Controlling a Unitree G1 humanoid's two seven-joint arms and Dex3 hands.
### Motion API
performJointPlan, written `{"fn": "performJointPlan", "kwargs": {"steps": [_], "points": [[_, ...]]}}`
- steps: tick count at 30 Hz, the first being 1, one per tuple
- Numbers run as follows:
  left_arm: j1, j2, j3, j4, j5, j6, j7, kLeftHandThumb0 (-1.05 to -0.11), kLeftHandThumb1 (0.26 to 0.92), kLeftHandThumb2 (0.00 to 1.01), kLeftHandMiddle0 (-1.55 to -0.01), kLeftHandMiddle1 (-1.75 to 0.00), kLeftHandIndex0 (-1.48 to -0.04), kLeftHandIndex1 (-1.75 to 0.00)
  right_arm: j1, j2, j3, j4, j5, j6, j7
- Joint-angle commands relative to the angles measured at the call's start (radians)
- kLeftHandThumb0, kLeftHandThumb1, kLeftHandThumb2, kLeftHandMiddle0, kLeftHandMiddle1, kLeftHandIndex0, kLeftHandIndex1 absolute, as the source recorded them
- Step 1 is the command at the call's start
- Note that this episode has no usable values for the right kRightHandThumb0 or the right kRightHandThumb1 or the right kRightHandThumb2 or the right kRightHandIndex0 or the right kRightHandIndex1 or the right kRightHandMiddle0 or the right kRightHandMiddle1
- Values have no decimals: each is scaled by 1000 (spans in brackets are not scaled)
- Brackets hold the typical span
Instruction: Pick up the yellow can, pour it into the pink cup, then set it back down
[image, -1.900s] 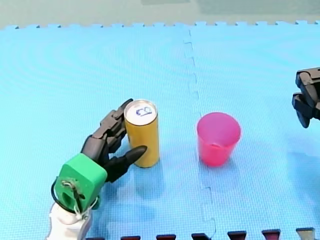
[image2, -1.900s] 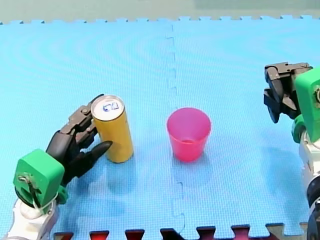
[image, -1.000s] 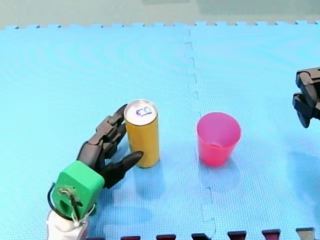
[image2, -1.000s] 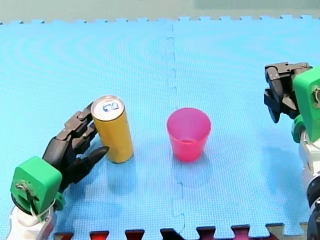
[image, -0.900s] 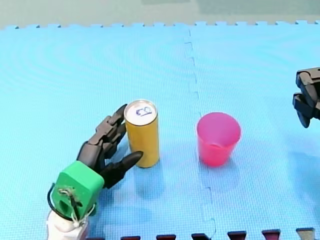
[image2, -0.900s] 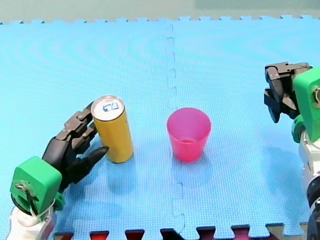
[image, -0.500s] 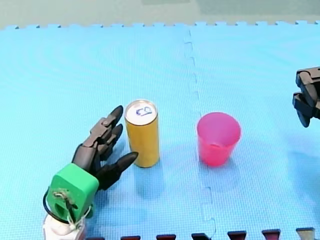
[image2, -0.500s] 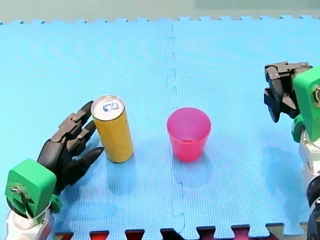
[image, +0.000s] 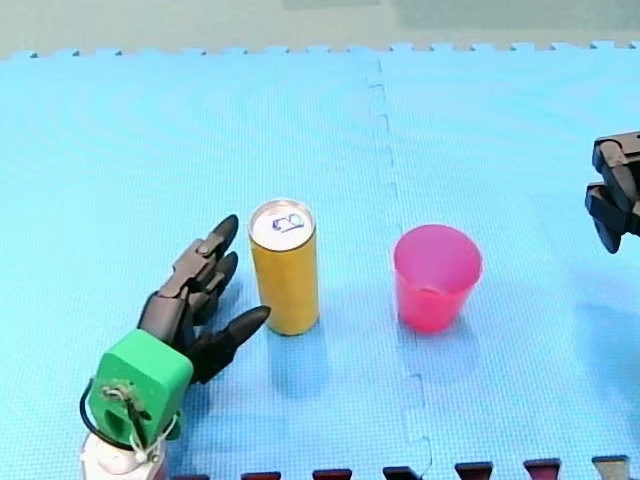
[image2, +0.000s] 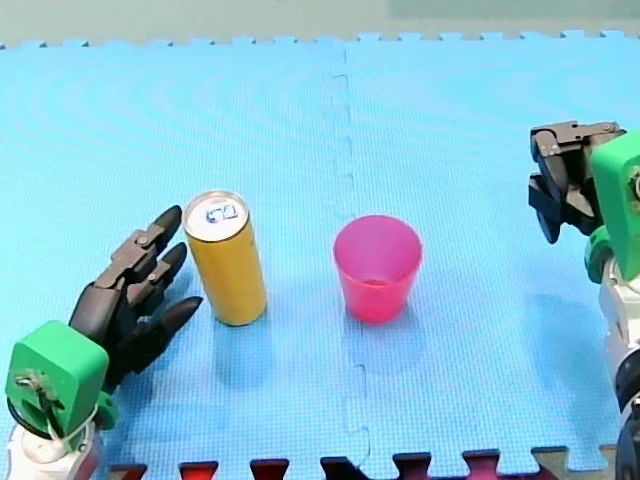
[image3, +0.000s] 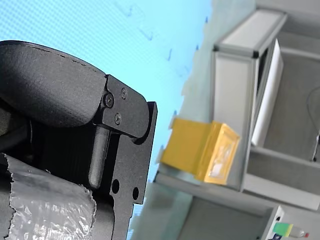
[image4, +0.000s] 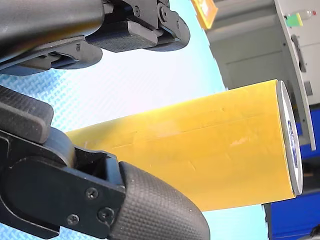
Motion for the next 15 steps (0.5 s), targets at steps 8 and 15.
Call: {"fn": "performJointPlan", "kwargs": {"steps": [8,15], "points": [[-6,8,-1,9,6,-10,11,-1048,866,5,-315,0,-274,0,-7,-6,-2,-3,3,6,2],[-13,4,-6,5,10,-8,15,-1048,859,1,-304,0,-263,0,-8,-6,-2,-4,4,10,8]]}}
